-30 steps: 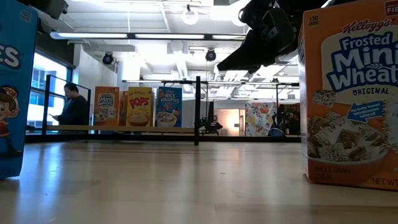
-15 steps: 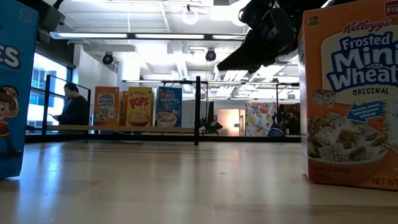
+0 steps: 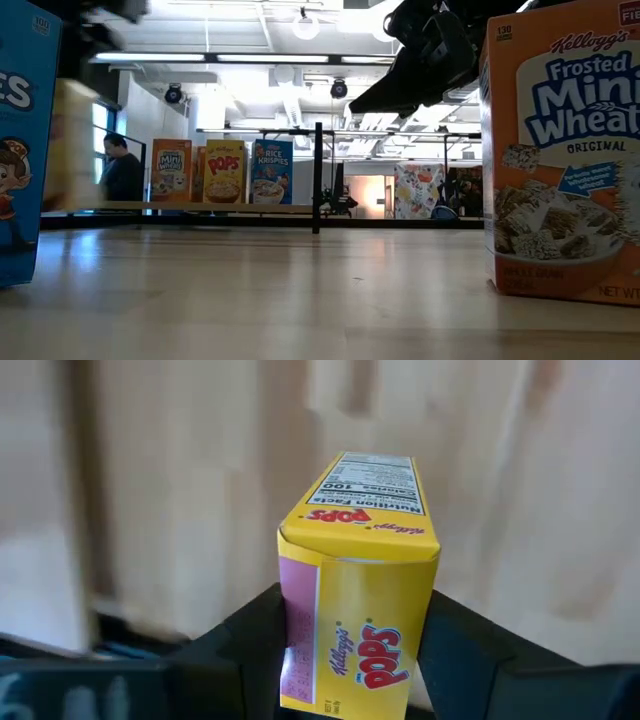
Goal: Stack cereal on shelf
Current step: Put the yellow cereal box on the shelf aligned with the other yellow cereal box
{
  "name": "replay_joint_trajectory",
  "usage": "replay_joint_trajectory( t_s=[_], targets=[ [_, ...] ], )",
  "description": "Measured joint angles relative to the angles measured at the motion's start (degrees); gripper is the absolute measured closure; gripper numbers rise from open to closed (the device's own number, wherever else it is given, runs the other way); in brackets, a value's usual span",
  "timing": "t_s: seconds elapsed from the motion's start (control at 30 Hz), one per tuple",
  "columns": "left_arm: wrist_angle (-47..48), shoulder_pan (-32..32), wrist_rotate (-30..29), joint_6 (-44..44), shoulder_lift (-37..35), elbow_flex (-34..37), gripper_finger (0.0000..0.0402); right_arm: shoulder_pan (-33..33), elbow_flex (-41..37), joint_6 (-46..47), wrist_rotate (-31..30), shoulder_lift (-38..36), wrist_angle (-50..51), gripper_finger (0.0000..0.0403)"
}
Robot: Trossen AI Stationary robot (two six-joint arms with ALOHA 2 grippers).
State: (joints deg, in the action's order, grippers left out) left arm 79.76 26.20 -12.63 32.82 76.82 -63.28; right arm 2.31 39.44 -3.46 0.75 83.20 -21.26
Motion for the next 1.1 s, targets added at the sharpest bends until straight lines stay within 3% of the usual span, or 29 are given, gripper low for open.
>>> replay_joint_trajectory(
  t_s=[0.3,0.5,0.67,0.83,1.1],
  targets=[
    [-7.5,-21.6,-6.1,-24.5,0.0,-3.7,0.0223,0.0,0.0,0.6,2.5,0.0,0.0,0.0387],
    [-13.9,-34.9,-5.9,-40.4,0.0,-7.6,0.0223,0.0,0.0,0.6,2.5,0.0,0.0,0.0387],
    [-15.7,-44.7,-1.2,-46.3,0.1,-7.9,0.0223,0.0,0.0,0.6,2.5,0.0,0.0,0.0387],
    [-17.2,-49.9,0.6,-50.5,0.3,-7.9,0.0222,0.0,0.0,0.9,2.8,0.0,0.0,0.0387],
    [-20.7,-52.2,0.5,-53.0,0.3,-7.9,0.0222,0.0,0.0,0.9,2.8,0.0,0.0,0.0387]
  ],
)
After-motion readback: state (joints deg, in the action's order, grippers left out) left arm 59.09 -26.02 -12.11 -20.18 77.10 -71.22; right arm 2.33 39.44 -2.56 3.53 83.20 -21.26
